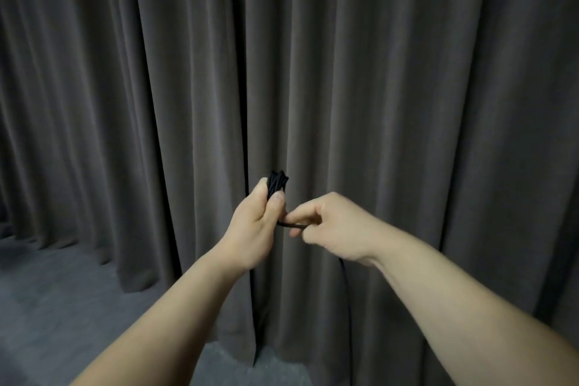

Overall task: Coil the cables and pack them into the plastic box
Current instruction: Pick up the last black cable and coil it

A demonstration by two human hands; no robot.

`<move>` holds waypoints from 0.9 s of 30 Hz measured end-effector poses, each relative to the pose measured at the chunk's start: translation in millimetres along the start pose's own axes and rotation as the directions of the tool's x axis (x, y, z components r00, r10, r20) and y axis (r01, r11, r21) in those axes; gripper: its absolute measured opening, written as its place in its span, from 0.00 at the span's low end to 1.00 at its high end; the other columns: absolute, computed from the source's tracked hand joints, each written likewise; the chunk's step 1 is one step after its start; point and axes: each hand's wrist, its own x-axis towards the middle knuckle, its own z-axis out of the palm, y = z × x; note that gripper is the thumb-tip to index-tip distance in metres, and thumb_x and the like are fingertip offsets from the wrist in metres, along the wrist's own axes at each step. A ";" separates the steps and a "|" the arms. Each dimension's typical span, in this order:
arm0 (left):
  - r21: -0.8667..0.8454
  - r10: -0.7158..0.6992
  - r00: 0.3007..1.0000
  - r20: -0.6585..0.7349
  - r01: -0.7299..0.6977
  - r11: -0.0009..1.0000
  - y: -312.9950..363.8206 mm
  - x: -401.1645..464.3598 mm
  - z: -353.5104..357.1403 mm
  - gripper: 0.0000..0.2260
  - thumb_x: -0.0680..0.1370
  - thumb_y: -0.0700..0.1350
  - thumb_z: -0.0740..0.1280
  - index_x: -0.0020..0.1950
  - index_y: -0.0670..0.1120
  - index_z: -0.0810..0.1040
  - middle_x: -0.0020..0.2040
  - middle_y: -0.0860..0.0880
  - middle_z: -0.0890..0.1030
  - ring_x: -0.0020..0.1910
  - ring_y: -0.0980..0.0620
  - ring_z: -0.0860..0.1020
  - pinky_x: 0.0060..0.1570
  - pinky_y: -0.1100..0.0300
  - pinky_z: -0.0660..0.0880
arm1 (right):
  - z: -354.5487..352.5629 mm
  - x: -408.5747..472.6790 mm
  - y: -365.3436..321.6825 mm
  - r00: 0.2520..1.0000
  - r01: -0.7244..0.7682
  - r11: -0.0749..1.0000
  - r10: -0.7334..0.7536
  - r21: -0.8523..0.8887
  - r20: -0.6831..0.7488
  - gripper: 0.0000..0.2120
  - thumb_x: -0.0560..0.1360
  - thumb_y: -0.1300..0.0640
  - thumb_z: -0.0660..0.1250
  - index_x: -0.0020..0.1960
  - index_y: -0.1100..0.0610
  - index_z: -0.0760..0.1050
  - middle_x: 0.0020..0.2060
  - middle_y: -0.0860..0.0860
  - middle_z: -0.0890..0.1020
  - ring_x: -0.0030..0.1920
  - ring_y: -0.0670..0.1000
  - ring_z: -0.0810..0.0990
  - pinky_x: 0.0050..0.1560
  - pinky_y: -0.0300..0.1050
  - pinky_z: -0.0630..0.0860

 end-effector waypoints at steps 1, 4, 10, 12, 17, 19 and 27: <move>0.004 0.015 1.000 0.027 -0.015 1.000 -0.8 -0.5 -1.2 0.14 0.80 0.52 0.54 0.44 0.43 0.66 0.35 0.56 0.70 0.36 0.55 0.68 0.41 0.53 0.70 | -3.2 -0.6 -1.9 1.000 0.012 1.000 -0.012 -0.003 0.004 0.18 0.72 0.71 0.62 0.55 0.57 0.82 0.45 0.48 0.85 0.48 0.39 0.82 0.55 0.29 0.74; -0.057 0.031 0.994 0.107 -0.025 0.998 2.7 0.2 -2.9 0.17 0.81 0.53 0.54 0.48 0.38 0.68 0.39 0.47 0.72 0.40 0.52 0.71 0.45 0.48 0.72 | -4.0 -1.2 -6.9 0.997 0.079 0.996 -0.080 -0.039 -0.022 0.17 0.74 0.70 0.62 0.49 0.52 0.82 0.43 0.45 0.85 0.47 0.37 0.82 0.54 0.31 0.74; -0.072 -0.034 0.960 0.277 0.056 0.996 4.3 -2.6 -1.4 0.21 0.79 0.62 0.52 0.42 0.45 0.70 0.37 0.55 0.72 0.40 0.55 0.70 0.47 0.59 0.69 | -10.6 -0.3 -15.9 0.946 0.152 0.969 -0.199 -0.194 -0.255 0.11 0.69 0.61 0.72 0.35 0.51 0.71 0.29 0.45 0.81 0.31 0.40 0.77 0.35 0.34 0.72; -0.080 -0.041 0.948 0.316 0.070 0.994 6.5 -2.7 -2.1 0.21 0.78 0.62 0.52 0.41 0.46 0.70 0.36 0.56 0.71 0.39 0.56 0.69 0.46 0.63 0.67 | -15.0 0.4 -17.4 0.929 0.152 0.965 -0.214 -0.216 -0.303 0.11 0.67 0.60 0.74 0.34 0.52 0.72 0.30 0.47 0.80 0.31 0.42 0.76 0.34 0.36 0.72; -0.029 -0.081 0.911 0.404 0.101 0.994 7.6 -0.2 -3.6 0.07 0.79 0.49 0.60 0.49 0.46 0.72 0.38 0.57 0.70 0.39 0.57 0.68 0.44 0.61 0.69 | -31.4 0.9 -12.4 0.987 0.108 0.988 -0.093 0.111 -0.134 0.12 0.71 0.69 0.70 0.36 0.56 0.71 0.38 0.64 0.82 0.32 0.50 0.78 0.36 0.40 0.77; 0.062 -0.094 0.918 0.385 0.076 0.995 4.2 0.0 -3.4 0.09 0.79 0.51 0.59 0.48 0.46 0.71 0.37 0.55 0.71 0.38 0.57 0.69 0.43 0.58 0.70 | -36.7 1.8 -8.0 0.995 0.096 0.991 -0.091 0.095 -0.049 0.13 0.72 0.74 0.65 0.38 0.57 0.72 0.39 0.62 0.83 0.35 0.50 0.79 0.40 0.41 0.77; -0.112 -0.124 0.929 0.348 0.173 0.979 12.0 2.3 2.9 0.11 0.79 0.51 0.58 0.40 0.47 0.68 0.31 0.56 0.71 0.33 0.54 0.69 0.40 0.57 0.69 | -31.9 10.8 2.7 0.893 0.246 0.969 -0.213 0.035 -0.397 0.11 0.70 0.69 0.71 0.38 0.53 0.79 0.38 0.49 0.84 0.41 0.45 0.82 0.46 0.36 0.77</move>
